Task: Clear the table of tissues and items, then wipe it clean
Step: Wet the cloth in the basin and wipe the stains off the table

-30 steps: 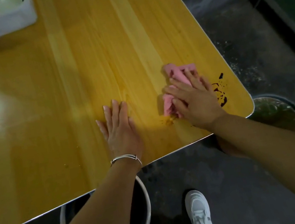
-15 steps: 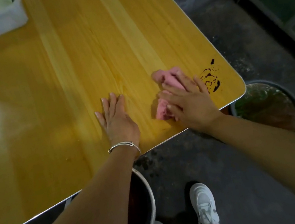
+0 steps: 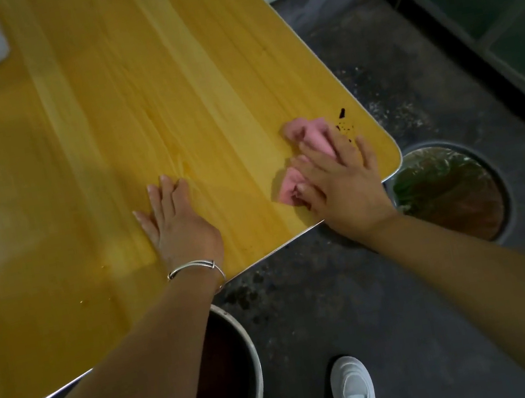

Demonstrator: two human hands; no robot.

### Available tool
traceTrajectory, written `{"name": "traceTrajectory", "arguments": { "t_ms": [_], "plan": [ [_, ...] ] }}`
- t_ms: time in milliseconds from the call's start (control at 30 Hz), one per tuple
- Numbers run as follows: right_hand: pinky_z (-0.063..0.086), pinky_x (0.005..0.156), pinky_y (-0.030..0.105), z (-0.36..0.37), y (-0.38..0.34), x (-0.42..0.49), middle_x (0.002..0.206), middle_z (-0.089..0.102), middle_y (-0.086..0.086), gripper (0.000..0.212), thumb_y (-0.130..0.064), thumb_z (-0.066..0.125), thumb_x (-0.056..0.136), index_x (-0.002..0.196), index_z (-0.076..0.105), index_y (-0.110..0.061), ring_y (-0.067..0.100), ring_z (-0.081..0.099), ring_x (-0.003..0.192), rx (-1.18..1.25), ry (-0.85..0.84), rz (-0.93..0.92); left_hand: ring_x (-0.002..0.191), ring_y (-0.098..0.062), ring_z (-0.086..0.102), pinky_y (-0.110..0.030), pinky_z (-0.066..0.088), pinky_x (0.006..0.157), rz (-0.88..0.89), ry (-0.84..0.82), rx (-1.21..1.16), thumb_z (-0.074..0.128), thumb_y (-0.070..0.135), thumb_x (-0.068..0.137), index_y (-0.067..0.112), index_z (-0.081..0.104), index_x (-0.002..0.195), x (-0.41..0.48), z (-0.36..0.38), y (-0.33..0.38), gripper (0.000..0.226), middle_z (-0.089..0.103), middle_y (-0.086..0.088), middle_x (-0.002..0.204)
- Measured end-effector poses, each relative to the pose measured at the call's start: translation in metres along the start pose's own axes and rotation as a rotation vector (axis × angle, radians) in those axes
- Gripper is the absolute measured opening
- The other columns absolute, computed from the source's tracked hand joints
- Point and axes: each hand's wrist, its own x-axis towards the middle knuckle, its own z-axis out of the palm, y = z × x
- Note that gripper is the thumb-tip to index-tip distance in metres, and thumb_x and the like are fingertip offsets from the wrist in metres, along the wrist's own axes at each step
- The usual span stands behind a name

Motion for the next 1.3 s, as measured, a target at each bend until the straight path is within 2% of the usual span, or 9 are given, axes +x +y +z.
{"name": "traceTrajectory", "arguments": {
  "t_ms": [133,367,567,667,800,933,1033,1200,1300],
  "plan": [
    [-0.003,0.117,0.049,0.000,-0.022,0.015,0.157,0.015,-0.003,0.042,-0.034,0.032,0.097,0.137,0.042,-0.029,0.031,-0.010,0.145,0.136,0.001,0.192,0.145,-0.016,-0.001,-0.039,-0.011,0.116,0.069,0.033,0.005,0.034,-0.009,0.083,0.015,0.031,0.140,0.000,0.008,0.014,0.062,0.013,0.000,0.156],
    [0.001,0.117,0.047,0.005,-0.006,0.008,0.152,0.032,-0.002,0.050,-0.041,0.023,0.091,0.132,0.048,-0.030,0.031,0.010,0.145,0.105,0.053,-0.145,0.145,-0.017,0.002,-0.038,-0.007,0.117,0.151,-0.001,-0.007,0.030,0.014,0.097,0.019,0.029,0.142,-0.001,0.024,0.038,0.045,0.017,0.002,0.155],
    [-0.004,0.118,0.045,0.004,0.022,0.019,0.156,0.021,-0.004,0.043,-0.034,0.035,0.097,0.137,0.045,-0.024,0.032,-0.001,0.145,0.218,0.099,0.293,0.145,-0.016,-0.001,-0.038,-0.008,0.116,0.152,-0.021,0.034,0.027,0.016,0.099,0.021,0.025,0.143,-0.001,0.024,0.039,0.045,0.013,0.003,0.156],
    [-0.004,0.118,0.048,0.001,-0.018,0.024,0.157,0.018,-0.004,0.049,-0.036,0.027,0.092,0.139,0.040,-0.027,0.029,-0.006,0.146,0.243,-0.012,0.114,0.145,-0.017,0.000,-0.039,-0.007,0.117,0.156,-0.017,0.033,0.029,0.015,0.098,0.020,0.026,0.143,-0.001,0.026,0.038,0.046,0.014,0.002,0.156],
    [0.009,0.115,0.049,-0.003,-0.007,0.012,0.150,0.035,-0.003,0.054,-0.041,0.022,0.088,0.133,0.050,-0.027,0.032,0.016,0.144,0.216,0.022,-0.119,0.145,-0.017,0.004,-0.038,-0.006,0.117,0.160,-0.016,0.000,0.030,0.014,0.098,0.019,0.031,0.141,-0.002,0.025,0.037,0.044,0.018,0.002,0.155],
    [0.010,0.114,0.047,0.000,0.041,0.012,0.152,0.032,-0.005,0.036,-0.038,0.041,0.090,0.121,0.058,-0.030,0.037,0.023,0.139,0.148,0.127,0.113,0.145,-0.015,-0.001,-0.036,-0.009,0.116,0.155,-0.031,0.042,0.025,0.017,0.099,0.021,0.025,0.143,-0.001,0.025,0.038,0.045,0.013,0.004,0.156],
    [0.001,0.118,0.048,0.003,0.023,0.033,0.154,0.026,-0.002,0.039,-0.034,0.041,0.094,0.130,0.054,-0.026,0.035,0.006,0.144,0.246,0.097,0.237,0.145,-0.015,-0.002,-0.037,-0.009,0.117,0.150,-0.030,0.056,0.025,0.017,0.099,0.021,0.024,0.144,-0.001,0.026,0.038,0.045,0.011,0.004,0.156],
    [0.001,0.116,0.046,0.002,-0.014,0.035,0.153,0.029,-0.001,0.056,-0.040,0.022,0.089,0.139,0.042,-0.027,0.029,0.004,0.146,0.213,0.001,-0.106,0.145,-0.016,-0.001,-0.037,-0.008,0.116,0.153,-0.036,0.070,0.026,0.017,0.099,0.020,0.025,0.143,-0.001,0.025,0.038,0.045,0.012,0.004,0.156],
    [0.005,0.115,0.047,-0.003,0.015,0.018,0.152,0.031,-0.005,0.044,-0.035,0.030,0.092,0.130,0.050,-0.028,0.032,0.009,0.144,0.182,0.048,0.034,0.145,-0.015,-0.002,-0.036,-0.009,0.116,0.147,-0.051,0.073,0.024,0.018,0.099,0.021,0.023,0.144,-0.001,0.024,0.040,0.045,0.010,0.004,0.156]
  ]
}}
